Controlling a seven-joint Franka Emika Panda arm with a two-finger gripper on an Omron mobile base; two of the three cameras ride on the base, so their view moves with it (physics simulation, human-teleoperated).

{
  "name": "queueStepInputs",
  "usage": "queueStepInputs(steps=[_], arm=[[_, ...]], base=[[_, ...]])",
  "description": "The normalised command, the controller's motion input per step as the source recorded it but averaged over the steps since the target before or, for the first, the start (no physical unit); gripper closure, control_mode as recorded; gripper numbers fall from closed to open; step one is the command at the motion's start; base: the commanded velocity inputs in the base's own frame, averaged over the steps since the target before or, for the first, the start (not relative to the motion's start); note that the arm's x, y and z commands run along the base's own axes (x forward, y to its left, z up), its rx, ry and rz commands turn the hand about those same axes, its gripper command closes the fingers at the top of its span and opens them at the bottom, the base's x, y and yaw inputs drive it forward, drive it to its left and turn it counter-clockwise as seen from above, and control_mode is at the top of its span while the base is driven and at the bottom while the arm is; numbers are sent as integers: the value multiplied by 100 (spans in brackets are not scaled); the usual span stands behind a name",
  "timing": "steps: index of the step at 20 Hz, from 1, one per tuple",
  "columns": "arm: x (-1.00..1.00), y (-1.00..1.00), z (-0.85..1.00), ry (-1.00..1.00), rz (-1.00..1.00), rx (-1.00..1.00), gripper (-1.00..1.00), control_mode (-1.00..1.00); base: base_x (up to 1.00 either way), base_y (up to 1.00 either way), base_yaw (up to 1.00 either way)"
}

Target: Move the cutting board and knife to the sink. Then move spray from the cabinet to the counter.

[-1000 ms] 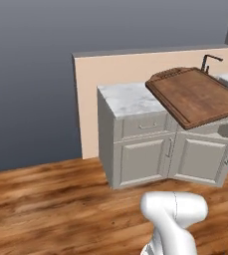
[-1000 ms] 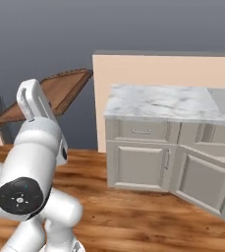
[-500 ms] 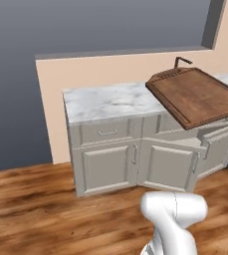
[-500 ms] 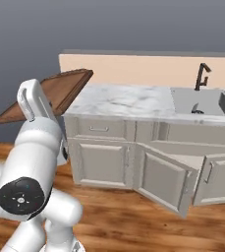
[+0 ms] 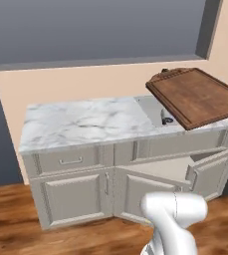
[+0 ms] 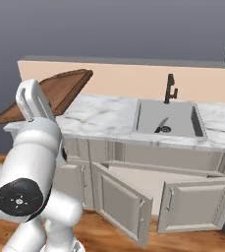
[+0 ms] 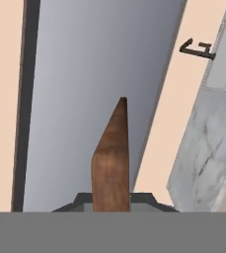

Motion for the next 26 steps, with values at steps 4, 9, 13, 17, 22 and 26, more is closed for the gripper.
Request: queueStepInputs(steps=[4, 9, 13, 17, 22, 26], arm=[[0, 0, 0, 0, 0, 0, 100, 100], [0, 0, 0, 0, 0, 0, 100, 100], [0, 0, 0, 0, 0, 0, 100, 100], [0, 0, 0, 0, 0, 0, 100, 100], [0, 0, 0, 0, 0, 0, 100, 100], [0, 0, 0, 0, 0, 0, 100, 100]], base=[[100, -77, 18], [100, -100, 18], [100, -95, 20], [100, -85, 20], [100, -42, 19], [77, -10, 2]])
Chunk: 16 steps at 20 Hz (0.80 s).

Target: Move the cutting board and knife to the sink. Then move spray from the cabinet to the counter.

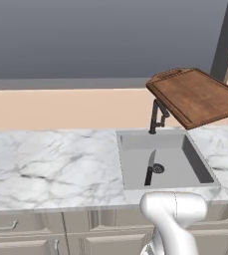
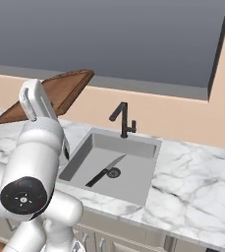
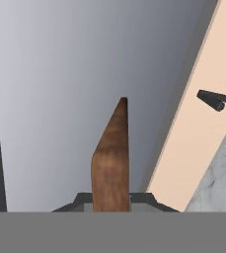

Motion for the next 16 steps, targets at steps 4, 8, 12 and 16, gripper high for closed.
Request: queueStepInputs(steps=[4, 8, 12, 16], arm=[[0, 0, 0, 0, 0, 0, 100, 100], [0, 0, 0, 0, 0, 0, 100, 100], [0, 0, 0, 0, 0, 0, 100, 100], [0, 0, 0, 0, 0, 0, 100, 100]], base=[[20, -13, -4], [20, -10, -12], [17, 0, -34], [4, 0, -45]])
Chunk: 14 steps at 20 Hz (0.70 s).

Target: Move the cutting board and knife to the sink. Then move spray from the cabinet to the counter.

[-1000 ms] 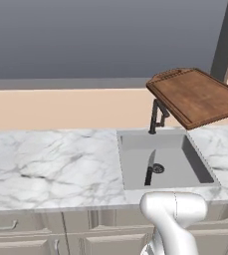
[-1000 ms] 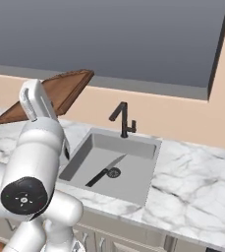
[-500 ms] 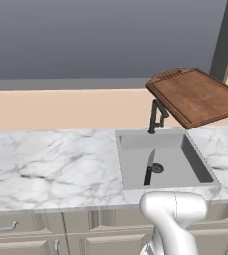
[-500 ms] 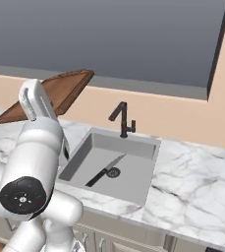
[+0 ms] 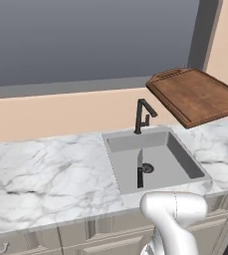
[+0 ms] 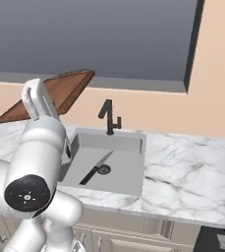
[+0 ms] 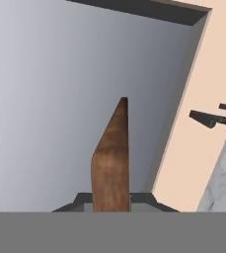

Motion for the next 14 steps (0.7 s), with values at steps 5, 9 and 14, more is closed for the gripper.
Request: queueStepInputs(steps=[5, 9, 14], arm=[[0, 0, -11, 0, -20, 0, 100, -100], [0, 0, -12, 0, -28, 0, 100, -100], [0, 0, -13, -2, -22, 0, 100, -100]], base=[[0, 0, -16], [0, 0, 0], [0, 0, 0]])
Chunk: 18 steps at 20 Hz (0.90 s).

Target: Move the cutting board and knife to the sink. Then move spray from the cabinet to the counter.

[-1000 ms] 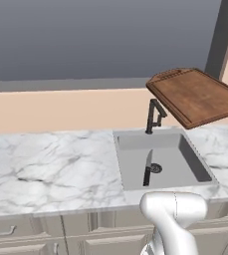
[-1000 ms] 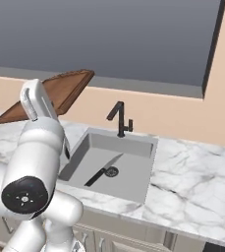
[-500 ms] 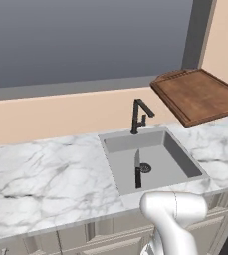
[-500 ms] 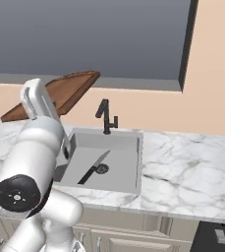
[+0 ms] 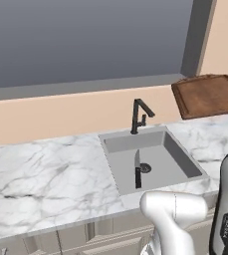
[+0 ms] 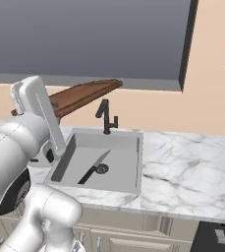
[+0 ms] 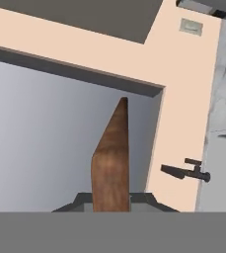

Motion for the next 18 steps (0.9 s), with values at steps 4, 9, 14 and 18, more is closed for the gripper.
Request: queueStepInputs(steps=[4, 9, 14, 18], arm=[[-4, 24, -20, -13, -22, 0, 100, -100], [-15, 28, -29, -27, -14, 0, 100, -100], [-54, 17, -37, -21, -8, 0, 100, -100], [-48, 0, -72, -3, -9, 0, 100, -100]], base=[[0, 0, 0], [0, 0, 0], [0, 0, 0], [0, 0, 0]])
